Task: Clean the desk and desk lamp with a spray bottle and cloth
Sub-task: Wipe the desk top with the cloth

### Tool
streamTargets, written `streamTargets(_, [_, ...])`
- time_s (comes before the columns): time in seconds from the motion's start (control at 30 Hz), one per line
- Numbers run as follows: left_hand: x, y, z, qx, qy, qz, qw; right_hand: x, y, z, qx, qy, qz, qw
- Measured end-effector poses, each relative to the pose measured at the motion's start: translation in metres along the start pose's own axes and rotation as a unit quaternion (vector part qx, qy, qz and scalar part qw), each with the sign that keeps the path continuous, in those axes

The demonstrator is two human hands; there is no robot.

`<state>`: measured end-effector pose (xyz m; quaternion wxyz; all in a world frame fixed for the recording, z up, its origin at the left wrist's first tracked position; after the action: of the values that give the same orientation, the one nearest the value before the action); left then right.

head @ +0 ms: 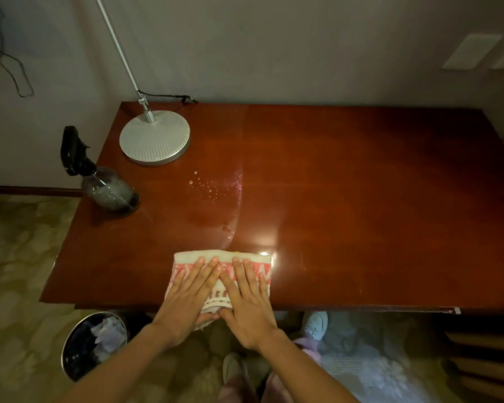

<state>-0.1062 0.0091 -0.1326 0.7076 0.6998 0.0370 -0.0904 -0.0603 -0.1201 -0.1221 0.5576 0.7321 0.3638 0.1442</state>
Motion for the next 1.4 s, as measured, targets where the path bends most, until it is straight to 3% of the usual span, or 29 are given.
streamTargets(0.2, [0.013,0.001,0.033,-0.020,0.005,0.014,1.000,-0.016,0.007,0.027,-0.005,0.003,0.001,1.000])
streamTargets(0.53, [0.103,0.016,0.180,-0.062,-0.068,-0.035,0.995,-0.087,0.052,0.182,-0.040,-0.059,0.011,0.997])
streamTargets(0.6, [0.120,0.022,0.209,-0.065,-0.078,-0.042,0.994,-0.101,0.059,0.212,-0.042,-0.078,-0.019,0.996])
streamTargets(0.8, [0.147,0.035,0.258,-0.048,-0.104,-0.031,0.993,-0.125,0.073,0.258,-0.051,-0.092,-0.020,0.994])
streamTargets(1.13, [0.115,0.030,0.206,-0.052,-0.108,-0.012,0.993,-0.102,0.057,0.203,-0.071,-0.098,0.009,0.993])
streamTargets(1.4, [0.054,0.017,0.090,-0.026,-0.063,-0.029,0.997,-0.042,0.025,0.094,-0.081,-0.072,-0.068,0.992])
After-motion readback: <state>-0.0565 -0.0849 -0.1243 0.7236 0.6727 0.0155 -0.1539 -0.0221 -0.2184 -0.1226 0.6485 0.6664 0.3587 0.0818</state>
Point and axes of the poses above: each hand's wrist, its own x-axis towards the middle knuckle, its own y-axis out of the back of the hand, z = x × y, the point moved 6 cm from there along x, towards the middle knuckle
